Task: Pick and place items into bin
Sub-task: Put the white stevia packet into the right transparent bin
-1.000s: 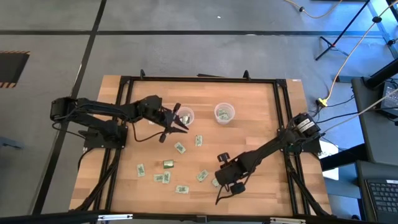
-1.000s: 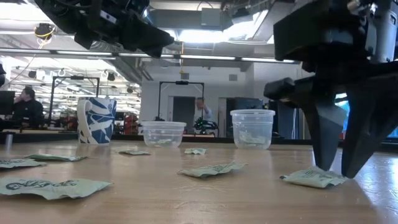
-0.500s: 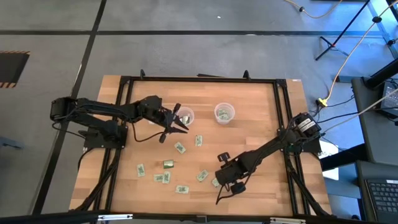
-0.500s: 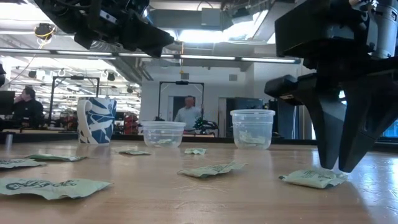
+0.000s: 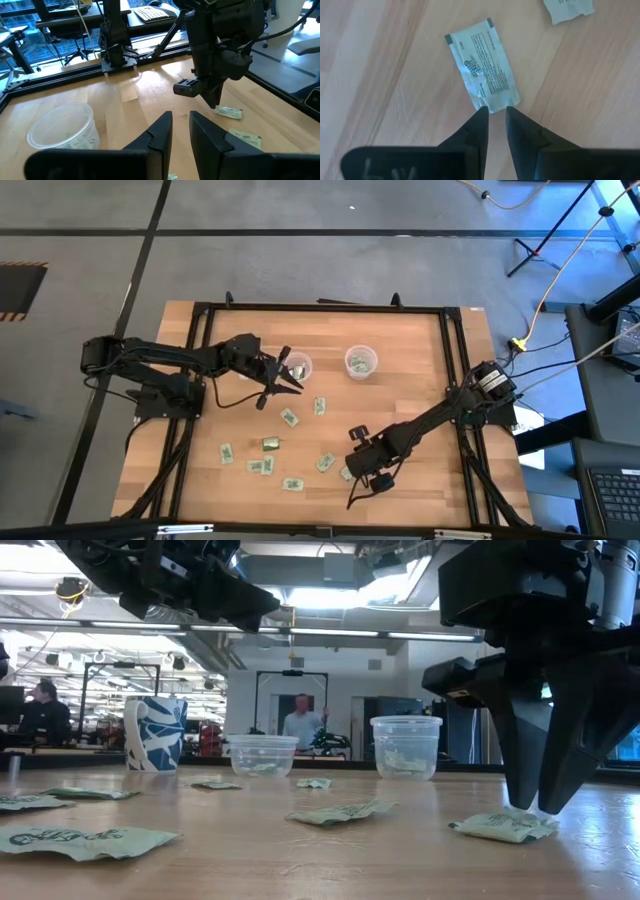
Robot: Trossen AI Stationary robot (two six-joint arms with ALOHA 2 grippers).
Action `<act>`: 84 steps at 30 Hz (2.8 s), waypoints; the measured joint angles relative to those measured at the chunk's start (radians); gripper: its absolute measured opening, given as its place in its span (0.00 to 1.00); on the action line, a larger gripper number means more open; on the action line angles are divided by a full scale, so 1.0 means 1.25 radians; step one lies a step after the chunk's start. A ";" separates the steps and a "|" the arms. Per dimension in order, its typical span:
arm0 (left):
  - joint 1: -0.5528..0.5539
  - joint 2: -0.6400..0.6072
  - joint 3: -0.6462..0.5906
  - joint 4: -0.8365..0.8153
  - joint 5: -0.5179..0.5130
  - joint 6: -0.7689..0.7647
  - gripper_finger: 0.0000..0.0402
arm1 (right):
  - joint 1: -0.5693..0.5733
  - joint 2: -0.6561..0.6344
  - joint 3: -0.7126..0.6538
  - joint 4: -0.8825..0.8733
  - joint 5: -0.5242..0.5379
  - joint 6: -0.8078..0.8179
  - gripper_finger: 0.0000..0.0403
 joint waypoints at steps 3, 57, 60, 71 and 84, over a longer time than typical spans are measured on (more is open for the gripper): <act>0.000 0.000 0.000 0.000 0.000 0.000 0.15 | 0.000 0.000 0.000 -0.003 0.000 -0.001 0.19; 0.000 0.000 0.000 -0.085 0.000 -0.007 0.15 | 0.013 0.031 0.002 0.068 0.008 -0.087 0.13; 0.000 0.000 0.000 -0.085 0.000 -0.007 0.15 | 0.013 0.032 0.002 0.066 0.008 -0.086 0.13; 0.000 0.000 0.000 -0.085 0.000 -0.007 0.15 | 0.013 0.033 0.002 0.053 0.008 -0.086 0.01; 0.000 0.000 0.000 -0.083 0.000 -0.006 0.15 | 0.004 -0.082 -0.002 -0.049 0.107 -0.011 0.00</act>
